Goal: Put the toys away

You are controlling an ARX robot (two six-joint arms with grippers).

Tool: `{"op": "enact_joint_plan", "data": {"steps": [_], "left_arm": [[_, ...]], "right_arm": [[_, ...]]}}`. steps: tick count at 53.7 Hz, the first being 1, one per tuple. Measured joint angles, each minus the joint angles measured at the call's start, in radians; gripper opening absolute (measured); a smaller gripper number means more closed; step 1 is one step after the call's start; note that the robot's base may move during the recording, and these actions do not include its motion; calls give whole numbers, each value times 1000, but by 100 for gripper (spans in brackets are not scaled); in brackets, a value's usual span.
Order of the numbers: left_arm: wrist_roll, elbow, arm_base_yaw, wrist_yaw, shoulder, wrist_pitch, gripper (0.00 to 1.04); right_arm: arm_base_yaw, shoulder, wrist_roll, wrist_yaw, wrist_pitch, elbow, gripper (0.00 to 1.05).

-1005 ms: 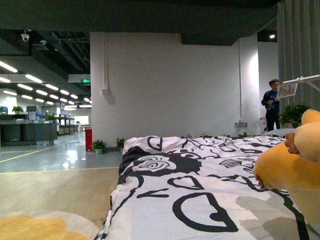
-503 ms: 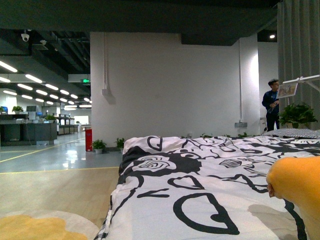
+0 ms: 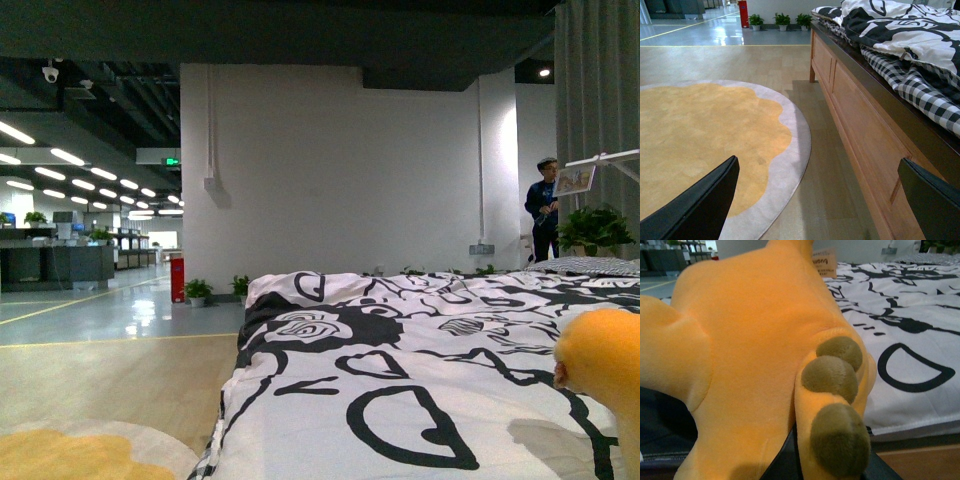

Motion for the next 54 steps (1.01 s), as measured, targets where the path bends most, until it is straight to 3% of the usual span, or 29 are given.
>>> {"op": "enact_joint_plan", "data": {"steps": [54], "left_arm": [[0,0,0,0,0,0,98]], "right_arm": [[-1,-111,-9,1,-12,-85,7]]}}
